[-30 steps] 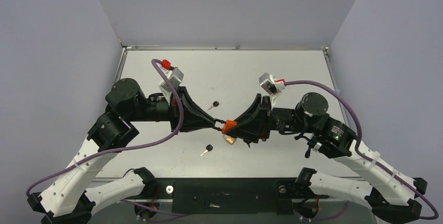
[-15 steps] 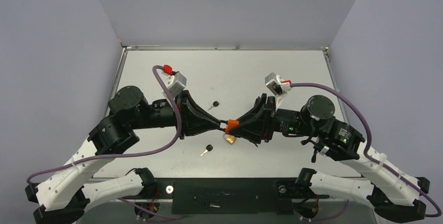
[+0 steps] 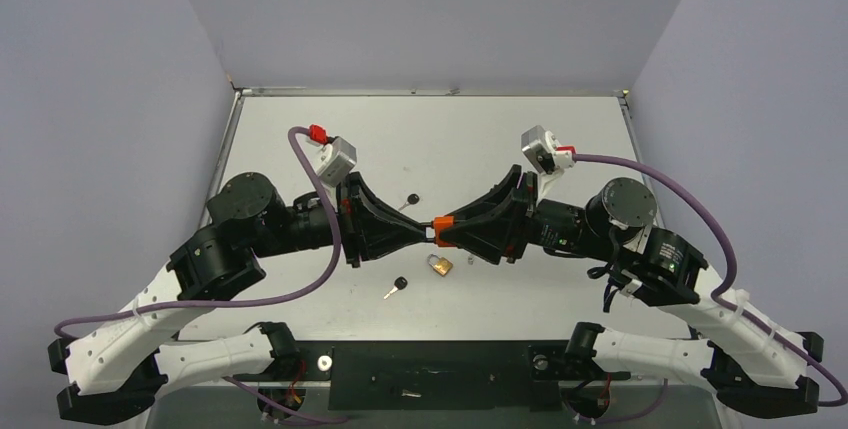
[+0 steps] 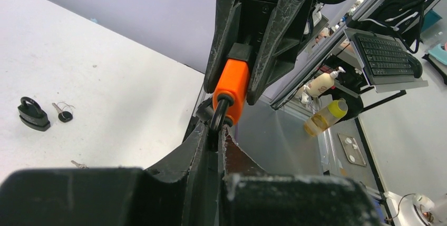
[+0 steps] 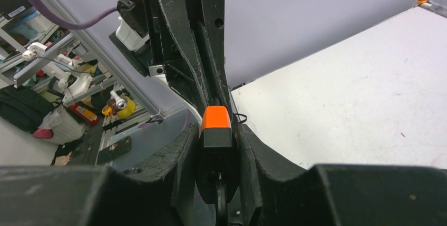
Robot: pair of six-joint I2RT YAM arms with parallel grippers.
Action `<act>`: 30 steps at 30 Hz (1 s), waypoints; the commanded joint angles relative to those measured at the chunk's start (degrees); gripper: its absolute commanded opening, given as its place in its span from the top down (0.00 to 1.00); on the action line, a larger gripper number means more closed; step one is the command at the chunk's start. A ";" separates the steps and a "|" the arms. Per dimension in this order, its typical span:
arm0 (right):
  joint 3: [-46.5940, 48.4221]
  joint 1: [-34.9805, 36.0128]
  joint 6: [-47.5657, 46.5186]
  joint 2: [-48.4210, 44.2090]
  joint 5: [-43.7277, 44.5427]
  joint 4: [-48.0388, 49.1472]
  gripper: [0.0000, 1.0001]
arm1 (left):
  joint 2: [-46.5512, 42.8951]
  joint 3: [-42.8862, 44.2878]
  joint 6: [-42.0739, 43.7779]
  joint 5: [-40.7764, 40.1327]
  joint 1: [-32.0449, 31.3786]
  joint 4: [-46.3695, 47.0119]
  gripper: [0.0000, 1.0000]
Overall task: Lock with the key
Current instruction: Lock the lock.
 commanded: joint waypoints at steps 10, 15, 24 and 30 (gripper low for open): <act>-0.37 7.30 -4.15 8.84 9.50 5.80 1.00 | 7.75 7.97 -6.24 -3.46 -3.20 8.68 1.00; -0.10 7.51 -4.67 9.90 11.02 5.74 1.00 | 10.78 9.24 -7.63 -0.83 -6.06 9.89 1.00; 2.03 6.98 -6.52 9.82 12.11 4.02 0.97 | 4.35 7.07 -3.48 -18.63 -8.01 4.70 1.00; -3.07 -1.29 -4.68 3.87 1.56 9.10 0.53 | -1.17 5.55 -3.22 -20.23 -2.54 2.47 1.00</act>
